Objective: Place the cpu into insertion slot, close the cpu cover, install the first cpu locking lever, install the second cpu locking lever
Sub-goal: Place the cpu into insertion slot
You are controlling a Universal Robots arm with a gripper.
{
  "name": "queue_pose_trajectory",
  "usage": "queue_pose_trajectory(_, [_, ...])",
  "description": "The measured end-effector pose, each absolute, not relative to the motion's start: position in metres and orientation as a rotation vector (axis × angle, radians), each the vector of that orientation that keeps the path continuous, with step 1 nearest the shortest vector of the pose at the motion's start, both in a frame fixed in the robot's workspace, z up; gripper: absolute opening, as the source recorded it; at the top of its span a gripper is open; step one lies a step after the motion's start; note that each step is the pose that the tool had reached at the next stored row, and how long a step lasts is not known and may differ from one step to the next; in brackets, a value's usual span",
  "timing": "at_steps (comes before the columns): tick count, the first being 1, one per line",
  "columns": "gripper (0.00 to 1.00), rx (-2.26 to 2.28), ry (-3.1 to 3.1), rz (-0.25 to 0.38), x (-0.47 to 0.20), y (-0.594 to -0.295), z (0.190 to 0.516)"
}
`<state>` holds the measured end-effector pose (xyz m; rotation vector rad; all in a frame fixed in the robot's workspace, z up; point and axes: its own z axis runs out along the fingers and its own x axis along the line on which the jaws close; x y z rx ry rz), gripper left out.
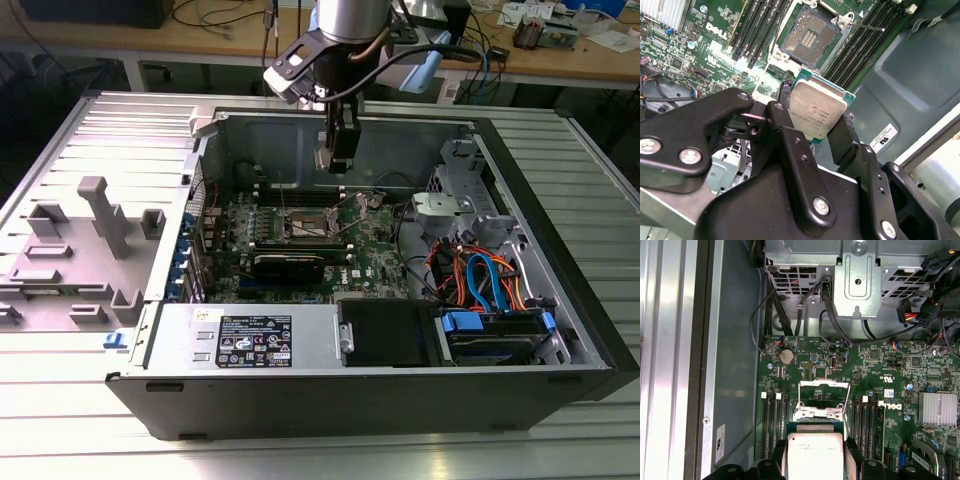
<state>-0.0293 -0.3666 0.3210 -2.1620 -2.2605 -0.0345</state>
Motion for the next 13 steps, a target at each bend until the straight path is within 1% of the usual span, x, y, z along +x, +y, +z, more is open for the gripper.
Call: queue_pose_trajectory(13, [0.55,-2.164,-2.258,-0.034,-0.0293,-0.3666,0.3151])
